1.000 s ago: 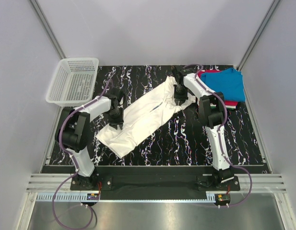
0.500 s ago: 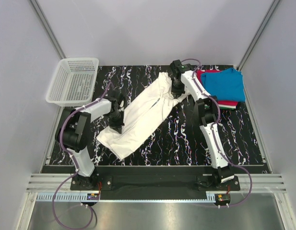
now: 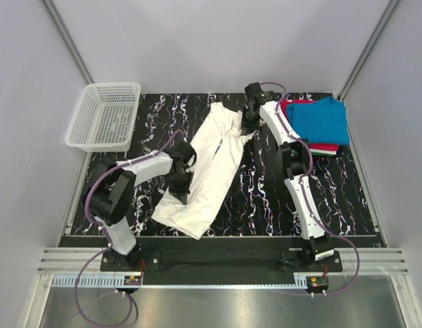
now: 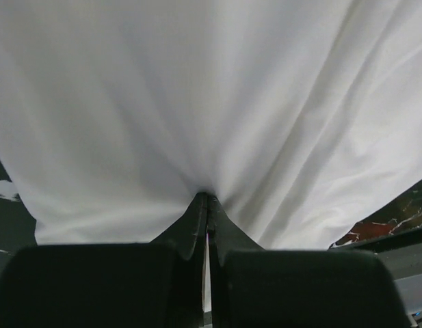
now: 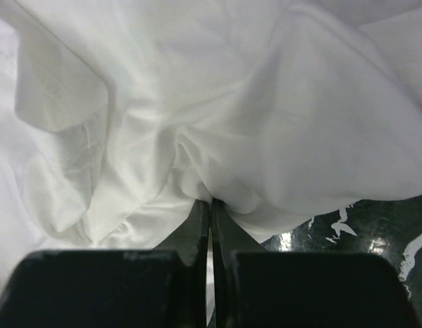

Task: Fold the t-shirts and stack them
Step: Fold the tshirt

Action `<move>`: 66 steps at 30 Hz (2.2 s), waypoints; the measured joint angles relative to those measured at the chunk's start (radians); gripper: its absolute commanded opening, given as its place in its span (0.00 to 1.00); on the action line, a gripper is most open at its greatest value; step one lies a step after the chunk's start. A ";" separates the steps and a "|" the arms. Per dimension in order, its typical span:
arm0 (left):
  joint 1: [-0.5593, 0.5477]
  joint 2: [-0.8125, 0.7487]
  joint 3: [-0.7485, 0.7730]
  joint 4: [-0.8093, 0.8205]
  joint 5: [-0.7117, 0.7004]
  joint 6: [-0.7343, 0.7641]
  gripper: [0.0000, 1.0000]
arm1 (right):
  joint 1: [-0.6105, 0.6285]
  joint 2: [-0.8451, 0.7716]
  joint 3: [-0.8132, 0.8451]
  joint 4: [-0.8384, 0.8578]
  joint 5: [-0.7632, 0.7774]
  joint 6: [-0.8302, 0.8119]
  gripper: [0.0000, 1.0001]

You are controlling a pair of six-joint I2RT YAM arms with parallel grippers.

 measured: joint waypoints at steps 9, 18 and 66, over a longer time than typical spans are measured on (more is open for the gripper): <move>-0.113 -0.005 -0.015 0.038 0.084 -0.024 0.00 | -0.001 0.015 0.005 0.084 -0.078 0.000 0.00; -0.221 0.044 0.021 0.073 0.159 -0.039 0.00 | -0.002 0.030 0.012 0.138 -0.127 0.000 0.00; -0.158 -0.283 0.140 -0.079 0.110 -0.032 0.59 | 0.181 -1.191 -1.464 0.174 -0.275 0.167 0.34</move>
